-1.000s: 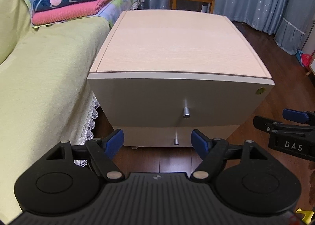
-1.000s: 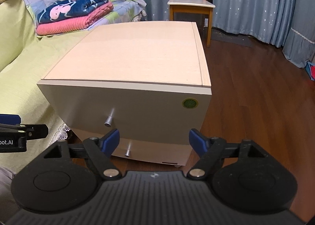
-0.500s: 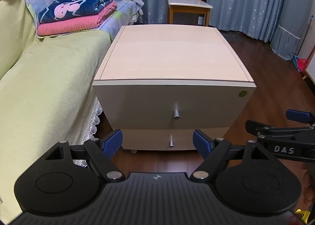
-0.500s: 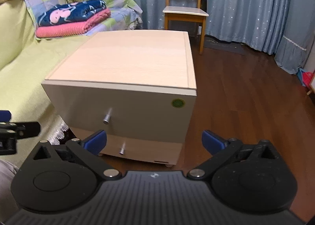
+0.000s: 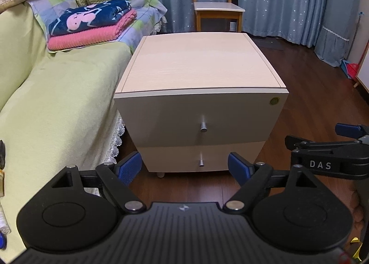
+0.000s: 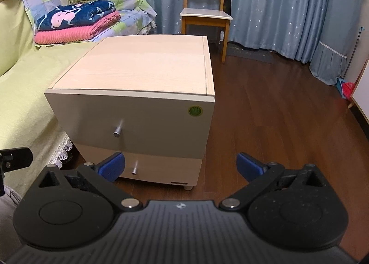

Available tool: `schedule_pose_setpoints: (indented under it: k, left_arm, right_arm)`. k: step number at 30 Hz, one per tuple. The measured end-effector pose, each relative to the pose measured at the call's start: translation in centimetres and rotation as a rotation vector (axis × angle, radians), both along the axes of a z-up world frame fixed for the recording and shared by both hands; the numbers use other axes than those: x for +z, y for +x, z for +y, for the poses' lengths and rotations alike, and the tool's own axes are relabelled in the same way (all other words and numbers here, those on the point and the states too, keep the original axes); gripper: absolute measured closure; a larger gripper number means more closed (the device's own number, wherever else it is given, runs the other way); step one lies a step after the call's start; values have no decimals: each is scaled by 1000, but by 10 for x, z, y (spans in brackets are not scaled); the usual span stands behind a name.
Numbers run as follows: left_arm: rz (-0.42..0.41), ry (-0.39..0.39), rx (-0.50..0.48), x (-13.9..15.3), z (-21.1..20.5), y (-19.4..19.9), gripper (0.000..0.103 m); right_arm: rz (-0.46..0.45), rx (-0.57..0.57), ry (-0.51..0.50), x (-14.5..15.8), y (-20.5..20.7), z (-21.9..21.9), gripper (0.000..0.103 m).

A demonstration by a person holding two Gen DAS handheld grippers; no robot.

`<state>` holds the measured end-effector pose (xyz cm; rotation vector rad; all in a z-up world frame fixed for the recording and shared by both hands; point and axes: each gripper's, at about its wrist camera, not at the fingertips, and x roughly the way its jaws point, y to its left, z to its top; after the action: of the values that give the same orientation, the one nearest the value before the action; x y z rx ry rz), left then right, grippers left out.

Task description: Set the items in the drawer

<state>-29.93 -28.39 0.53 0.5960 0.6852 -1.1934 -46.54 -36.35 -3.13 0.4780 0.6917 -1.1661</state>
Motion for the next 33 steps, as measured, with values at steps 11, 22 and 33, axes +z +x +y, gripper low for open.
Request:
schedule_pose_setpoints:
  k: [11,22,33]
  left_arm:
    - [-9,3,76,-5,21,-3,19]
    - [-27,-25,115,-5,46,-16,19]
    - [-47,-27,87,-7,48,-27,19]
  right_arm:
    - [-26,31,-4,2,-13,18,1]
    - [-40,56,-21,-1,-23,31,1]
    - [-57,39,-18,-3,-26,28,1]
